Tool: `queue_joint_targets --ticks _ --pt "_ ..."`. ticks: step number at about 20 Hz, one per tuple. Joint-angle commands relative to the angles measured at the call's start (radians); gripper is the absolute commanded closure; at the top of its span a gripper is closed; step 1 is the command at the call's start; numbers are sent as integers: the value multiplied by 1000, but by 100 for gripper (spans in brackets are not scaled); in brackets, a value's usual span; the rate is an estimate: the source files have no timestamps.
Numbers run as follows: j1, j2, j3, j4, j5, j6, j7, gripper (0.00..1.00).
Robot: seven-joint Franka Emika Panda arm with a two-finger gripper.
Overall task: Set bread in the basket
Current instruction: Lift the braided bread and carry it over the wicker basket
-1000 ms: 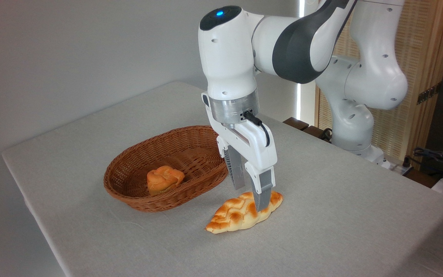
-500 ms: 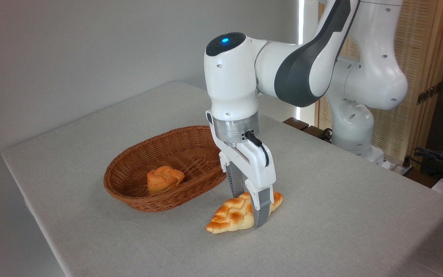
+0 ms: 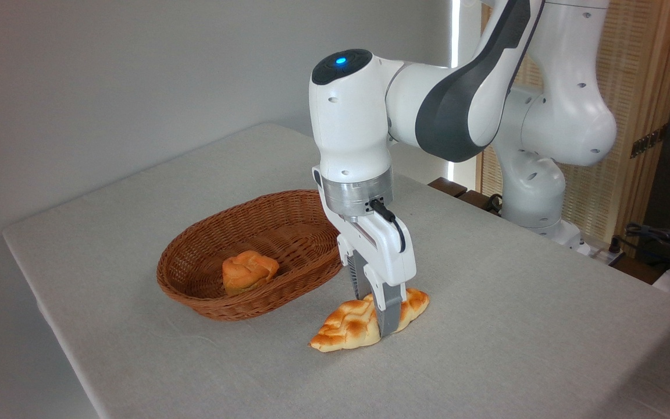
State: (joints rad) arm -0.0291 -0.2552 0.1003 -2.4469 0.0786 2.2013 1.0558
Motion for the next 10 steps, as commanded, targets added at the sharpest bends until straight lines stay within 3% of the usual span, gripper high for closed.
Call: queue_joint_targets --ticks 1,3,7,8,10 --pt "-11 -19 30 0 15 3 32 66" --pt "-11 -38 70 44 15 -35 43 63" --pt "-11 -35 79 218 -3 -294 32 63" --pt "-11 -38 75 247 -20 -345 27 63" --pt "-12 -38 67 305 -104 -435 6 57"
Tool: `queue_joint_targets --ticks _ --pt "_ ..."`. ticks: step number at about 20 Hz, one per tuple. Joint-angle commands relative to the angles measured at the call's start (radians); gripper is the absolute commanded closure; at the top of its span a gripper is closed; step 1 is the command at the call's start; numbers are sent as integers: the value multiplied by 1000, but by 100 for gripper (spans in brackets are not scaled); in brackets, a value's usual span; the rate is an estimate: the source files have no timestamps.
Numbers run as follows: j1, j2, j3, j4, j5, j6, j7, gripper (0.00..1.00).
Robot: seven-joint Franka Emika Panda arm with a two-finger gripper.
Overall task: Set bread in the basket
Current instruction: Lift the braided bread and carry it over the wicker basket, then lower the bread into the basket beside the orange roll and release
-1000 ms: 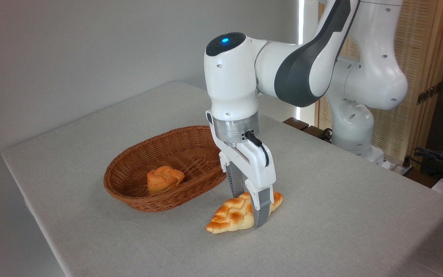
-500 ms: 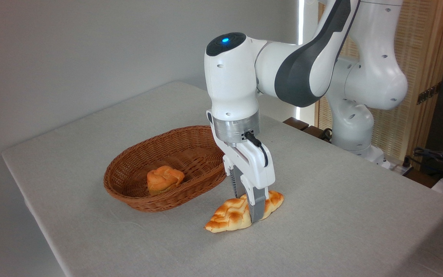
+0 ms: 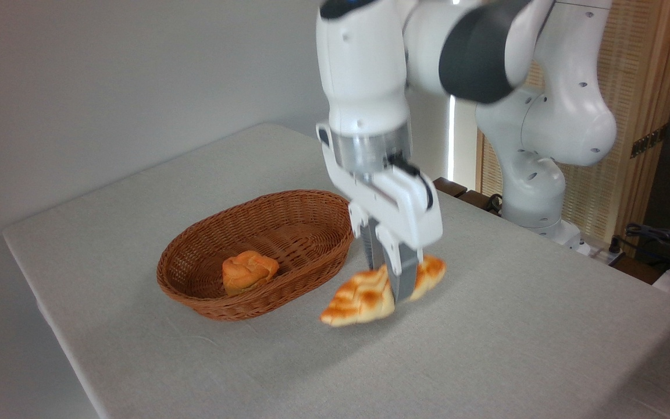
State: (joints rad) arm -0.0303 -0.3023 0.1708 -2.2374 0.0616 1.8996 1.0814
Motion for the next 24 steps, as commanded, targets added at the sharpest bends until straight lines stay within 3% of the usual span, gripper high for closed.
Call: queue_joint_targets --ticks 1,3,8,12,13,14,15,19,22,24 --pt "-19 9 -14 120 -127 -163 -47 56" --pt "-46 9 -37 144 -158 -175 -159 55" --pt "-193 41 -123 150 -178 -123 -438 55" --pt "-224 123 -207 144 -171 -27 -563 55" --pt "-233 138 -215 144 -171 5 -578 50" --pt "-243 152 -215 144 -171 31 -595 31" --pt "-252 167 -215 141 -171 41 -607 0" --pt "-264 190 -215 118 -148 39 -597 0" --pt "-280 190 -215 98 -88 38 -595 0" --pt "-280 190 -215 99 -86 38 -595 0"
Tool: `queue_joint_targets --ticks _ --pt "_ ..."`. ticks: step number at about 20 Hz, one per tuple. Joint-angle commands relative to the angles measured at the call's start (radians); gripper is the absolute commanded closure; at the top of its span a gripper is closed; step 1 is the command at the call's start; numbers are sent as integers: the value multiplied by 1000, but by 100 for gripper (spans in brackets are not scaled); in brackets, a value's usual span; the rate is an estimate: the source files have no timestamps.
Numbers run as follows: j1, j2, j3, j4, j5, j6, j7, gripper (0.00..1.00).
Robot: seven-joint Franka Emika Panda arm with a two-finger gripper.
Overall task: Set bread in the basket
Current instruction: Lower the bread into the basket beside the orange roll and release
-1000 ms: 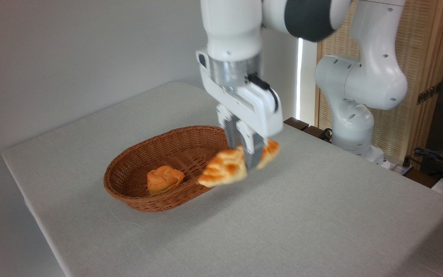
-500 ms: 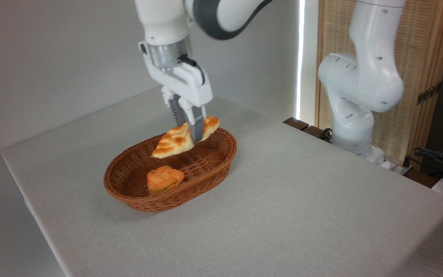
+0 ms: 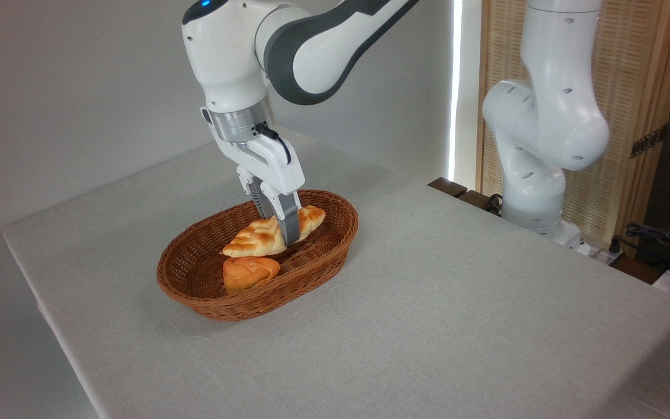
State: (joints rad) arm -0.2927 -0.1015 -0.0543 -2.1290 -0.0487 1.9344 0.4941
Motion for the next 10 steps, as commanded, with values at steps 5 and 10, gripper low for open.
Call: queue_joint_targets --ticks 5,10 --pt "-17 -17 10 -6 24 -5 -8 0" --pt "-6 -40 25 52 23 -29 -16 0"
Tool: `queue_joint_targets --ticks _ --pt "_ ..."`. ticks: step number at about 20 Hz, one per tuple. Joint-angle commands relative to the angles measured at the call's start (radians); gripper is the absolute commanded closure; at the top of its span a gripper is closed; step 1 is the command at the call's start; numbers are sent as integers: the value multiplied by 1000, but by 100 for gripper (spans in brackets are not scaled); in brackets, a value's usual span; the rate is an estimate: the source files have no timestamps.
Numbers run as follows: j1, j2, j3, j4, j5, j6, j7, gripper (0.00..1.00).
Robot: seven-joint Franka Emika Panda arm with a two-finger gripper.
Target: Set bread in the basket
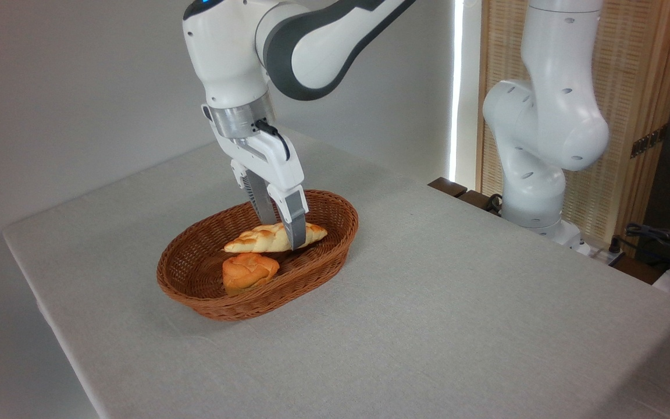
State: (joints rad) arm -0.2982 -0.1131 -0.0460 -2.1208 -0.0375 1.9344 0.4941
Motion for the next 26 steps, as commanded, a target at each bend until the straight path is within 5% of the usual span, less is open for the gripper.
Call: queue_joint_targets --ticks 1,9,15,18,22,26 --pt "1 -28 30 73 11 -49 -15 0" --pt "4 0 195 367 10 -268 73 0" --pt "7 7 291 458 -1 -336 196 0" --pt "68 42 249 490 -5 -354 195 0" --pt "181 81 88 509 2 -353 184 0" --pt "201 85 74 502 10 -348 192 0"
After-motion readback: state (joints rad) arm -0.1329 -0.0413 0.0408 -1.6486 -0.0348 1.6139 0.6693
